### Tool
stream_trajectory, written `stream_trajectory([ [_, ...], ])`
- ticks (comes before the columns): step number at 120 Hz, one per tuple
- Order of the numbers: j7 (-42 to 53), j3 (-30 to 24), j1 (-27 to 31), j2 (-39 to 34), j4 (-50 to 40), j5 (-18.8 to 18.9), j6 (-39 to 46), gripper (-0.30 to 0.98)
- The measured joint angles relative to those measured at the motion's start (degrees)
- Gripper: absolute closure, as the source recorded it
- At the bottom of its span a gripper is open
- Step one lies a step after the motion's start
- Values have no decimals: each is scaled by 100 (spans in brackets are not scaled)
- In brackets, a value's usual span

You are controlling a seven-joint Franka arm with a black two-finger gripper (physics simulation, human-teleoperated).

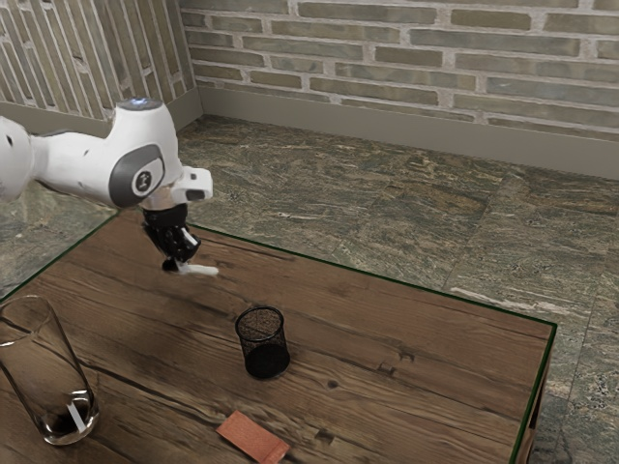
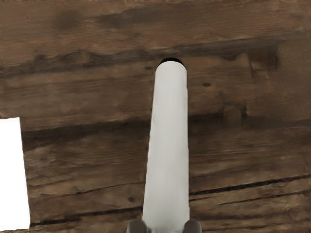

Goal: Put the marker into the pen holder.

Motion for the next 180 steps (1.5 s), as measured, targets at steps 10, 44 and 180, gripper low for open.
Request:
stream_trajectory([
  [10, -6, -106, -170, -111, 396, 117, -463, 79],
  [44, 39, -191, -824, -604, 654, -300, -2273, 79],
  [180, 572, -497, -949, 1597, 2168, -725, -2717, 73],
])
